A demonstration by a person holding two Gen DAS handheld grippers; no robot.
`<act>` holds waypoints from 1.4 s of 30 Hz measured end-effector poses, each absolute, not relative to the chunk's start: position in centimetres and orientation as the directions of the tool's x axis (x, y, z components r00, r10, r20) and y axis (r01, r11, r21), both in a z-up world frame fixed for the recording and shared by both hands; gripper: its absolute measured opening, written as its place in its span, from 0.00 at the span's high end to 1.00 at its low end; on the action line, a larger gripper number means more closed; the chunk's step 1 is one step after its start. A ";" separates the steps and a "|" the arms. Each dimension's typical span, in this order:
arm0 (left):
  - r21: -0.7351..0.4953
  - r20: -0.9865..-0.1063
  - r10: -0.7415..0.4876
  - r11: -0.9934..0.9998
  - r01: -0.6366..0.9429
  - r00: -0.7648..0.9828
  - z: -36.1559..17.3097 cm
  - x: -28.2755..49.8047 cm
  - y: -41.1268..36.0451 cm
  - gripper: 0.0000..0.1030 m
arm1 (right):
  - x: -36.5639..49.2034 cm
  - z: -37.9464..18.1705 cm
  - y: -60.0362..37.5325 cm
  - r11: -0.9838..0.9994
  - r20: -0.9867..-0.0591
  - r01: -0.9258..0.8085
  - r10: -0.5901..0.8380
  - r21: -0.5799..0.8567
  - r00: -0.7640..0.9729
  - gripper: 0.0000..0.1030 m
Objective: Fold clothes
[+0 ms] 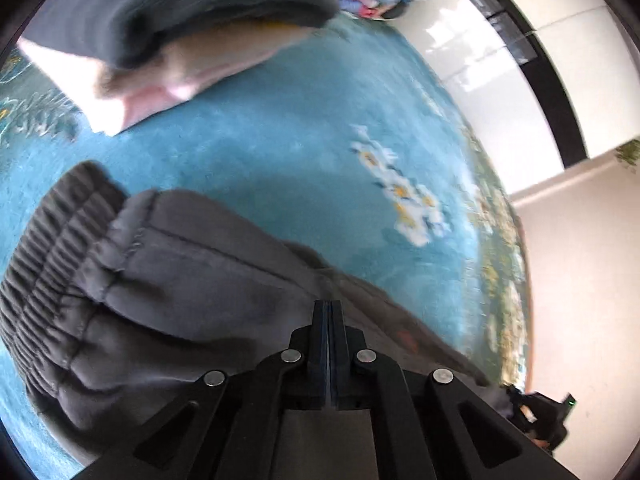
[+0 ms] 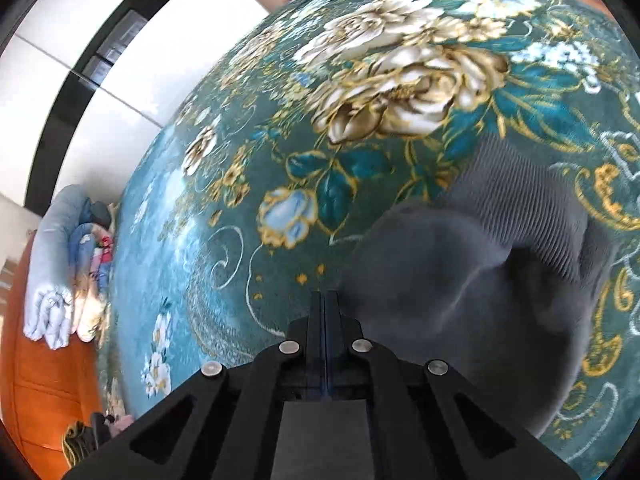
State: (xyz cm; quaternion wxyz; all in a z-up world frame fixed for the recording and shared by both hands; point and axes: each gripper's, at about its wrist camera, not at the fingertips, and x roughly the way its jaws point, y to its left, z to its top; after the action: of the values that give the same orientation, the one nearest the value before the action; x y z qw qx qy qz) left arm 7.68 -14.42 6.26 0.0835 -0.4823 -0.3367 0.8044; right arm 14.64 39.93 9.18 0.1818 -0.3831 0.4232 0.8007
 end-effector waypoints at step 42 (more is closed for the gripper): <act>0.167 -0.824 0.075 -0.916 -0.366 -0.562 4.6 5.1 -7.6 0.88 | 22.0 8.3 38.8 -0.683 -0.715 -0.446 -0.161 0.578 -0.680 0.99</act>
State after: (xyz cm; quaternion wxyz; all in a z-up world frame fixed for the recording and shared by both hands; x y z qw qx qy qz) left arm 5.15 -7.62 4.57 0.1267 -0.4504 0.1615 0.8689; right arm 22.04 38.78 8.33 0.0859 -0.3905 0.3888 0.8300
